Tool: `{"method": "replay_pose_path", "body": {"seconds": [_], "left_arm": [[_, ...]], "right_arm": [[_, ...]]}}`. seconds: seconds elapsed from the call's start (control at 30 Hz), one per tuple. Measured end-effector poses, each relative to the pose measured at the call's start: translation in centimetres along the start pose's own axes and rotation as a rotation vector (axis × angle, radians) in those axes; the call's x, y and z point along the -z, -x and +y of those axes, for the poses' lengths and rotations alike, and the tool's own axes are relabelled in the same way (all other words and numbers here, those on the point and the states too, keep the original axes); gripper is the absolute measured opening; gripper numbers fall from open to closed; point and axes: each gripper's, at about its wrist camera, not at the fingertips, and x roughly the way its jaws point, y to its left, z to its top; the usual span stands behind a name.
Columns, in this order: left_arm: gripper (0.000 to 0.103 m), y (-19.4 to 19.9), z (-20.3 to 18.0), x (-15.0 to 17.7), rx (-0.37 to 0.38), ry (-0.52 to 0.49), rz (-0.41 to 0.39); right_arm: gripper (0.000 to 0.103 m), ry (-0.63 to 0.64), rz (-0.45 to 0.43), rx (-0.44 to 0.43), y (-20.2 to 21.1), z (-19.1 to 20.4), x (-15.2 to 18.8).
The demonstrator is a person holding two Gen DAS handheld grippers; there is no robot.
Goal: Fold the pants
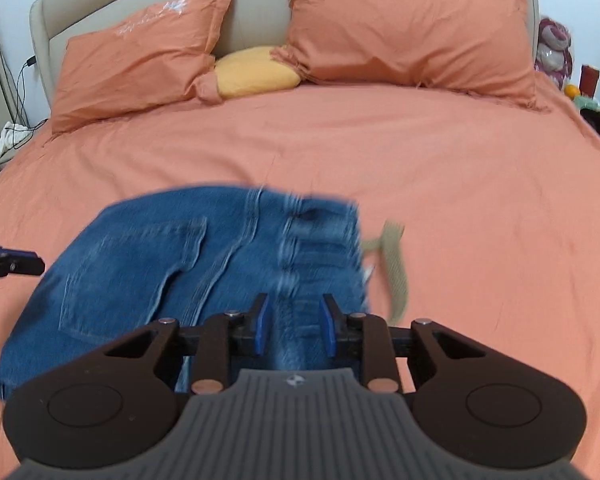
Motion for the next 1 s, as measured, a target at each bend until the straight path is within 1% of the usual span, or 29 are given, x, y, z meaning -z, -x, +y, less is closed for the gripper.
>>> {"method": "replay_pose_path", "body": {"seconds": [0.07,0.23,0.3,0.37,0.47,0.53,0.57,0.6,0.63,0.67,0.7,0.77,0.87,0.93,0.97,1.0], "left_arm": [[0.017,-0.6,-0.9,1.4,-0.039,-0.048,0.04],[0.017,-2.3,-0.3,4.1,-0.095,-0.041,0.14],[0.017,-2.3,0.2,4.6,-0.107,-0.022,0.138],[0.017,-1.7,0.6,4.5,-0.114,0.006,0.138],[0.018,0.4,0.7,4.5,-0.126,0.052,0.105],[0.023,2.0,0.5,4.8,-0.118,0.068,0.068],[0.031,2.9,0.1,5.2,-0.107,0.063,0.048],[0.042,3.6,-0.3,5.6,-0.101,0.049,0.035],[0.048,4.0,-0.8,6.0,-0.106,0.031,0.029],[0.056,4.3,-1.5,6.4,-0.119,0.017,0.026],[0.059,4.5,-2.0,7.0,-0.134,0.006,0.025],[0.06,4.1,-2.5,7.9,-0.149,0.009,0.027],[0.06,2.9,-2.7,9.1,-0.135,0.058,0.034],[0.059,2.3,-2.6,9.4,-0.18,0.102,0.015],[0.056,2.0,-2.4,9.4,-0.195,0.131,0.012],[0.049,1.6,-2.2,9.2,-0.191,0.157,0.011]], "right_arm": [[0.022,0.016,-0.011,0.031,-0.2,0.6,1.7],[0.021,-0.038,-0.036,0.057,-1.1,0.7,5.1],[0.021,-0.031,-0.065,0.069,-1.3,1.0,5.8],[0.021,-0.009,-0.072,0.083,-1.3,1.4,5.9],[0.021,-0.018,-0.086,0.065,-1.1,1.0,6.2],[0.021,-0.06,-0.107,0.044,-0.7,0.4,6.5],[0.021,-0.075,-0.113,0.037,-0.4,0.2,6.7],[0.021,-0.08,-0.124,0.035,0.0,0.2,6.7],[0.022,-0.075,-0.134,0.037,0.3,0.4,6.7],[0.023,-0.064,-0.137,0.039,0.4,0.5,6.7],[0.023,-0.056,-0.138,0.041,0.5,0.6,6.9],[0.025,-0.058,-0.144,0.037,0.7,0.7,7.1],[0.027,-0.077,-0.153,0.028,1.0,0.5,7.3],[0.027,-0.071,-0.158,0.026,1.1,0.6,7.4],[0.027,-0.068,-0.16,0.026,1.1,0.6,7.5],[0.027,-0.064,-0.162,0.026,1.1,0.6,7.5]]}}
